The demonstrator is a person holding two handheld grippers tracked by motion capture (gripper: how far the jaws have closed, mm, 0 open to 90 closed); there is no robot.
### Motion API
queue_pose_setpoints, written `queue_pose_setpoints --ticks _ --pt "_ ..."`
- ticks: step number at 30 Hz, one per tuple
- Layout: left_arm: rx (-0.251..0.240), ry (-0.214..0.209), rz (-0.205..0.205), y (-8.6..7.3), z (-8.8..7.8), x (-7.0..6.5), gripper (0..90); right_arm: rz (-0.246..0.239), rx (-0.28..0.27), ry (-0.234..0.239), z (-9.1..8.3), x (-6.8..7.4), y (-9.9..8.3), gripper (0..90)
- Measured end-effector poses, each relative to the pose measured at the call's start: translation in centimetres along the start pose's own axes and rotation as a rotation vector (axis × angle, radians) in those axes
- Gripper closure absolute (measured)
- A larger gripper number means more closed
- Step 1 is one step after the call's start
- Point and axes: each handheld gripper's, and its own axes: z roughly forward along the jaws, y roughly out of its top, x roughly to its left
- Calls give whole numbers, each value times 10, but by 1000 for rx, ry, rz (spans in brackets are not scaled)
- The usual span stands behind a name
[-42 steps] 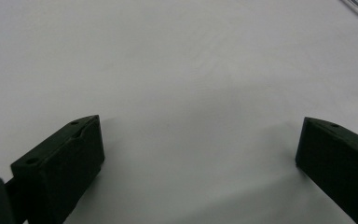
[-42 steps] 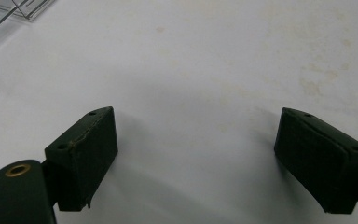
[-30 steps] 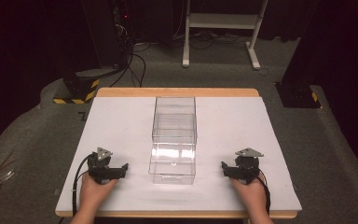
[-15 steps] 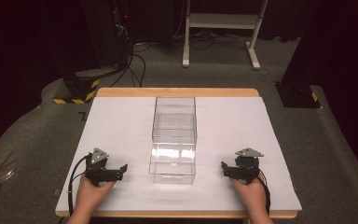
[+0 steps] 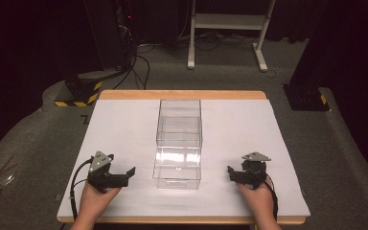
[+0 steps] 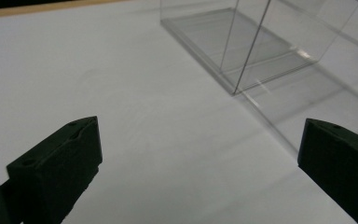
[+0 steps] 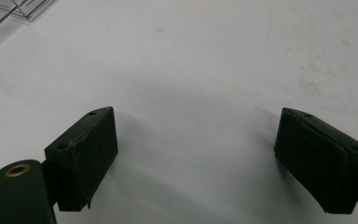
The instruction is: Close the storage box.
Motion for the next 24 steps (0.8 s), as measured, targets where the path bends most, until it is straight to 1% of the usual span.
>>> queue_pose_setpoints --ticks 1,3,5,6,8,10,13,14,15,17,18,21,24 --pt "-17 -19 6 3 -4 -5 2 -2 -1 0 0 0 0 131" --pt "-26 -26 10 5 -6 -6 2 -2 -1 0 0 0 0 130" --pt "-61 -56 5 10 -11 -12 1 -2 -1 0 0 0 0 131" --pt "-71 -66 0 11 -12 -14 1 -2 -1 0 0 0 0 131" --pt "-78 -72 0 12 -13 -16 1 -1 -1 0 0 0 0 131" --pt "-100 -96 11 16 -17 -23 1 -2 -1 0 0 0 0 131" --pt "-114 -105 22 19 -19 -31 1 -1 -1 0 0 0 0 131" --pt "-114 -105 22 19 -19 -31 1 -1 -1 0 0 0 0 131" --pt "-124 -110 25 20 -19 -34 1 -1 -1 0 0 0 0 131" --pt "-130 -120 28 21 -19 -40 1 -2 -1 0 0 0 0 131" --pt "-130 -120 28 21 -19 -40 1 -2 -1 0 0 0 0 131" --pt "-129 -142 24 21 -18 -45 1 -1 -1 0 0 0 0 131" --pt "-115 -156 38 19 -14 -52 1 -1 -1 0 0 0 0 131"
